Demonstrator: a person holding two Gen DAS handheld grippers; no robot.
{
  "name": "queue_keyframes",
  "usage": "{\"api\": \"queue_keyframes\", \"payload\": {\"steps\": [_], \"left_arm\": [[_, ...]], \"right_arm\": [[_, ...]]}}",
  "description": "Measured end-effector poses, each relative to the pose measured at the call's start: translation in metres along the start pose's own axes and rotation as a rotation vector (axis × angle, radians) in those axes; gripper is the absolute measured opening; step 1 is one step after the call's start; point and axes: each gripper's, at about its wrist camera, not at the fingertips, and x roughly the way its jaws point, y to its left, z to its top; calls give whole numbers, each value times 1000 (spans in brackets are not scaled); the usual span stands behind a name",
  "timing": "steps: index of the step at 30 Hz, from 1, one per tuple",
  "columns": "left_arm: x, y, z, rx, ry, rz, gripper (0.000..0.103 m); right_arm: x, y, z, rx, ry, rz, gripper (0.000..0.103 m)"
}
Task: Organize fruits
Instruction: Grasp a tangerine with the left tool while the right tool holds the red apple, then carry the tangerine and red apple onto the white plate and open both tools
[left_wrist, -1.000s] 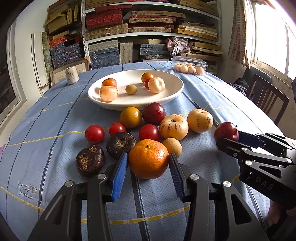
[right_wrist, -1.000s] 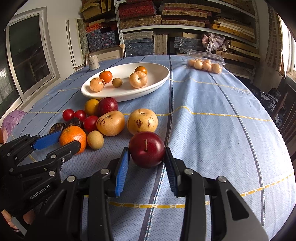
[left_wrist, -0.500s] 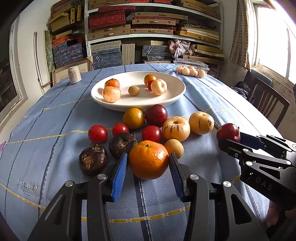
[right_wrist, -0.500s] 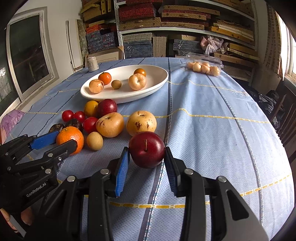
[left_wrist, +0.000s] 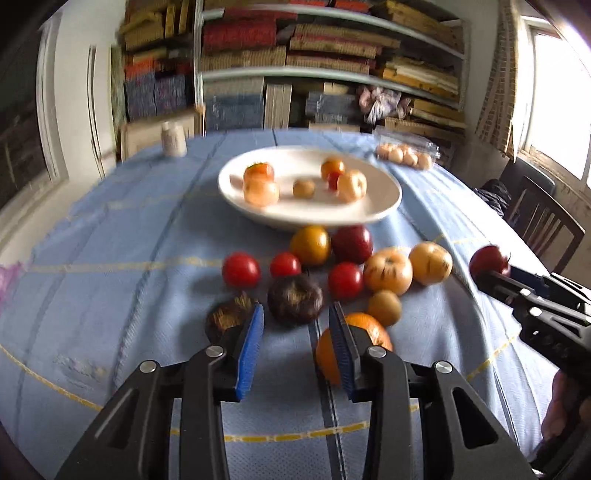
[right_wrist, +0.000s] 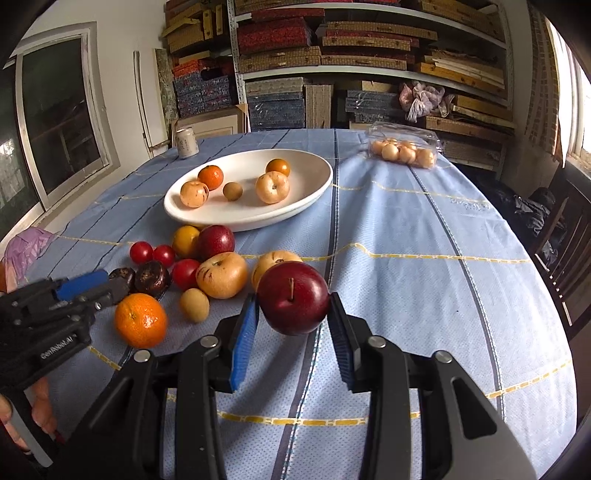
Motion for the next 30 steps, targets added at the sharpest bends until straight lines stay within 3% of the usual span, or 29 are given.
{"api": "queue_keyframes", "payload": {"steps": [4,7,11,12,15,16,17,30], "left_arm": [[-4,0,-4,14,-13,3,39],[-15,-9,-6,31,-58,-21,52],[-22,-36,-13,127,-96,-18,73],[-19,-42,-16,157,-98,0,75],[0,-44,-21,172,-31,35,75],[7,-41,-21,154,-1,20,68],[10,-39,-20,145,15,14,48],[-11,-17,-9,65,-31,-39,47]], "right_arm": [[4,0,-4,-1,16,4,37],[5,1,-6,-3,16,11,37],[5,3,-7,-11,13,15,37],[5,4,-7,-9,13,15,37],[6,3,-8,-4,16,17,37],[6,3,-9,-3,16,18,37],[6,3,-10,-4,16,18,37],[3,-1,-4,1,16,47,37]]}}
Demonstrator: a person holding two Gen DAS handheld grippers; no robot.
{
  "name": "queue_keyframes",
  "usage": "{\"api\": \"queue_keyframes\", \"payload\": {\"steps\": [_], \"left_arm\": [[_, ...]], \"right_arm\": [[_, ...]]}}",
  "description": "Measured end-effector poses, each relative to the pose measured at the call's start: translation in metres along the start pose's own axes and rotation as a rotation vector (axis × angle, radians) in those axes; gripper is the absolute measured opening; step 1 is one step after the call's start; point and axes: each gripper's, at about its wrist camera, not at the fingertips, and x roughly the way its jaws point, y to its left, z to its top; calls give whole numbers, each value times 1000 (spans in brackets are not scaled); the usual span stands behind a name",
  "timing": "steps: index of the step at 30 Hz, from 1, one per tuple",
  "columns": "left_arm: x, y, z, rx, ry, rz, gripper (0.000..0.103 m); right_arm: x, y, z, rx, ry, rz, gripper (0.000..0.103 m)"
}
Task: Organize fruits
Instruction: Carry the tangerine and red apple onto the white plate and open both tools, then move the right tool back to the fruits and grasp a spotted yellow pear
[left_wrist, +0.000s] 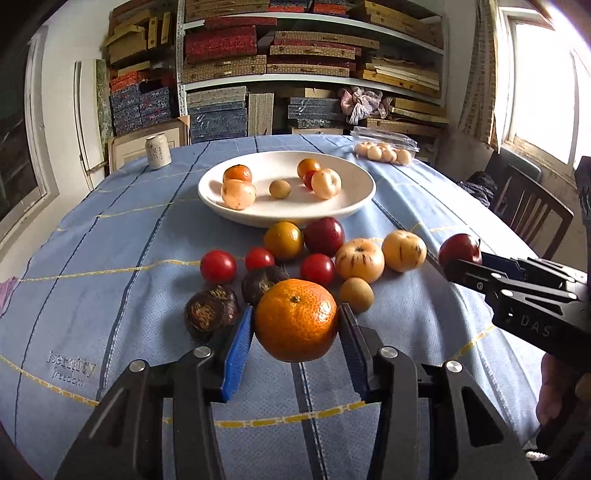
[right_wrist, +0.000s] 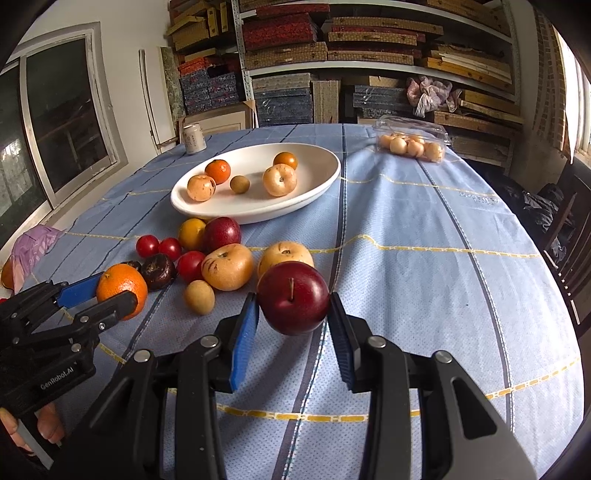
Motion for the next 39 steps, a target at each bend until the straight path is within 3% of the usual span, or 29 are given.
{"api": "queue_keyframes", "payload": {"steps": [4,12,17,22,25,27,29,34,39], "left_arm": [[1,9,24,-20,-2,-10,47],[38,19,93,-40,11,-19,47],[90,23,125,-62,64,-1,47],[126,24,137,-60,115,20,47],[138,24,139,-68,140,26,48],[139,25,139,-66,146,26,51],[127,26,140,-71,103,45,72],[78,29,135,-60,-15,69,85],[27,40,107,-75,-70,73,92]], "right_arm": [[0,-1,19,-15,8,24,37],[19,-2,104,-84,-11,40,37],[77,-13,151,-71,64,49,37],[138,-20,173,-52,131,34,37],[158,-24,177,-30,149,42,39],[158,-28,177,-6,127,38,60],[148,-31,177,6,97,45,61],[116,-35,160,19,90,44,61],[64,-31,116,-43,61,17,67]]}}
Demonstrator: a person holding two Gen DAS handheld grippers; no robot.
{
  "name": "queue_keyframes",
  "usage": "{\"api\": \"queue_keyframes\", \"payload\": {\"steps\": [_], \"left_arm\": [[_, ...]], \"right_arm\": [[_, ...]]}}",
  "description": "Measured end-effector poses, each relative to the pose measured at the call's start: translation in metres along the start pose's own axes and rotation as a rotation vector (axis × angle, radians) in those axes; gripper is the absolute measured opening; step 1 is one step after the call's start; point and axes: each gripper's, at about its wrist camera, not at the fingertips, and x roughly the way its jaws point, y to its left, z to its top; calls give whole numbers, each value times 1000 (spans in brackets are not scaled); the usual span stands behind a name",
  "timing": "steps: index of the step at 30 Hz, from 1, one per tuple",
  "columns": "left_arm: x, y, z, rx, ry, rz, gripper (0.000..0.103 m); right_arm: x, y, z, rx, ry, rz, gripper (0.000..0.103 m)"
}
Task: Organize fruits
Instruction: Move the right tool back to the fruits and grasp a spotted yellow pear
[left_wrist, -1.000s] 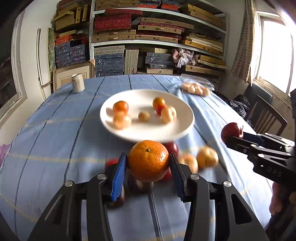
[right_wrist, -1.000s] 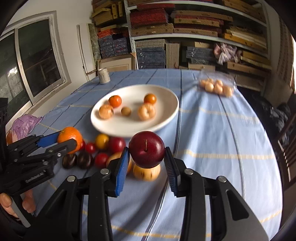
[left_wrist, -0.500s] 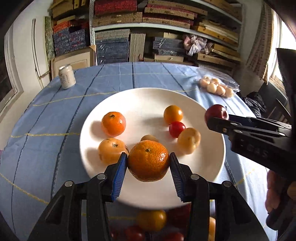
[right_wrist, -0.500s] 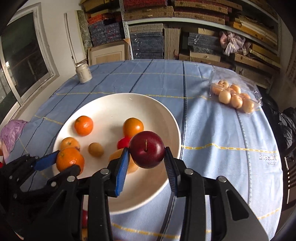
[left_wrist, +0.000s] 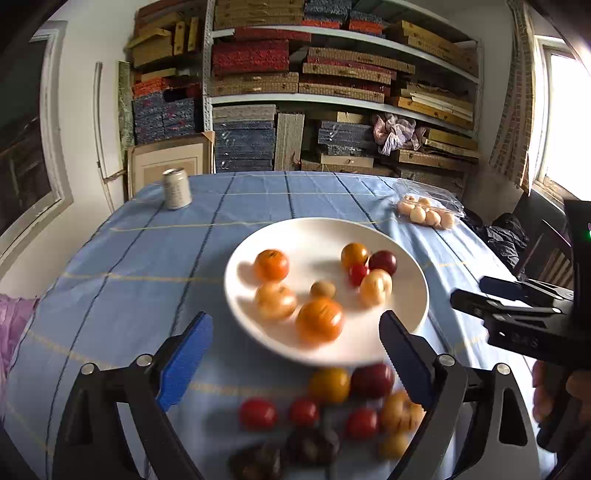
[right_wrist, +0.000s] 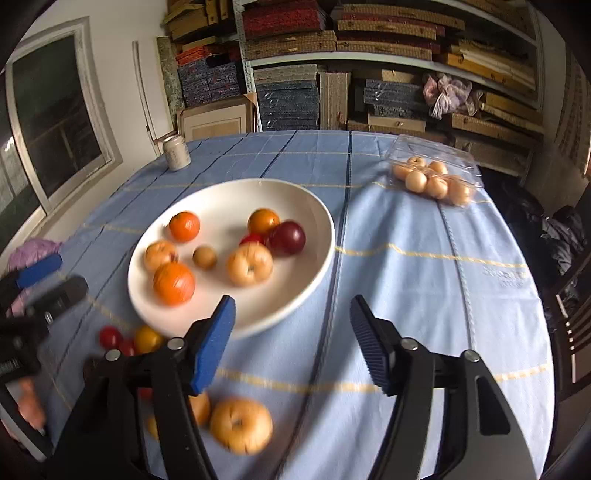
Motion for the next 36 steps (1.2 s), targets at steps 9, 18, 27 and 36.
{"api": "queue_keyframes", "payload": {"steps": [9,18,27,36], "left_arm": [[-44,14,-78,3,39,-24,92],[-43,20,-112,-30,121,-34,92],[-40,20,-116,-34,143,-43,92],[-24,26,-108,-61,161,-18,92]], "right_arm": [[-39,30,-80,-65,-1,8,67],[-8,41,-83,-35,58,-28,58],[21,43,-81,-19,93,-54,45],[-5,45,-85,-25,-26,-81,44]]}}
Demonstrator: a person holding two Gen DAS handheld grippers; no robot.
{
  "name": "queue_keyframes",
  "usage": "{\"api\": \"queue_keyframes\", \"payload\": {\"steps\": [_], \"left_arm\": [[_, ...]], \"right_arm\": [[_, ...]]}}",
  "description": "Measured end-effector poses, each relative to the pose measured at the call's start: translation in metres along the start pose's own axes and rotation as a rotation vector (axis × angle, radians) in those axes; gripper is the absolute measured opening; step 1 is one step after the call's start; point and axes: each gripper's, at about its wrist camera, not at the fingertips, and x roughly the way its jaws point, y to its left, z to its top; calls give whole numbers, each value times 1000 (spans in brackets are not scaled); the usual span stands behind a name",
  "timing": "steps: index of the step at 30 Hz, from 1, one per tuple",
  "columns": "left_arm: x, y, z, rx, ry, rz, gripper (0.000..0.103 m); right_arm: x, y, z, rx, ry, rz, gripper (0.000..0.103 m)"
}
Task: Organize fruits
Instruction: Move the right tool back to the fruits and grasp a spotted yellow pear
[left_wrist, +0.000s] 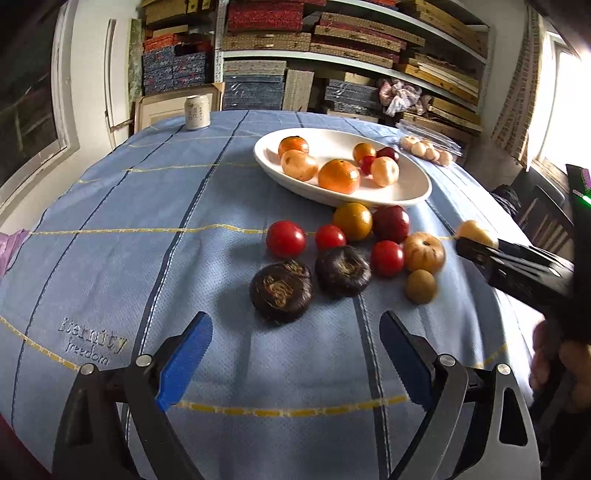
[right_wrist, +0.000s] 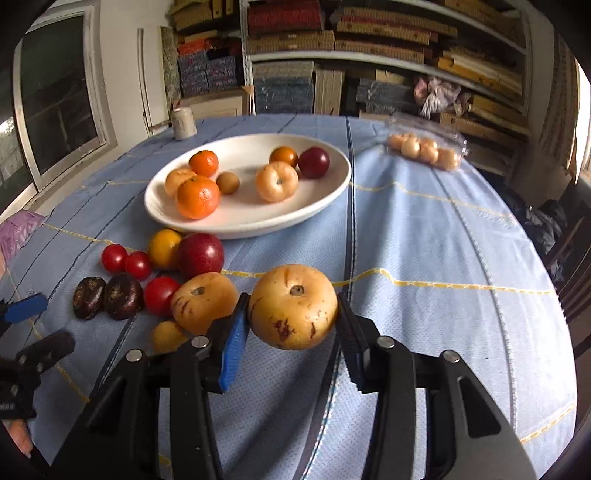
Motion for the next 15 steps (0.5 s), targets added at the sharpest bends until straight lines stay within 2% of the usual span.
{"api": "queue_keyframes", "payload": {"steps": [4,9,12,13,14,15], "left_arm": [[18,5,12,-9,33,43,92],[35,11,13,-27,92,51,91],[36,14,14,-37,91,41,72],[36,14,13,-36,85,38,54],[35,13,14,-32,81,25,44],[35,12,13,-28,80,26,44]], "right_arm": [[-13,11,-3,-52,-57,-30,44],[-14,10,-2,-58,-62,-21,45],[-11,6,-2,-38,-45,-7,45],[-10,5,-1,-30,-42,-5,45],[-10,4,-1,-27,-42,-2,45],[-10,4,-1,-26,-43,2,45]]}}
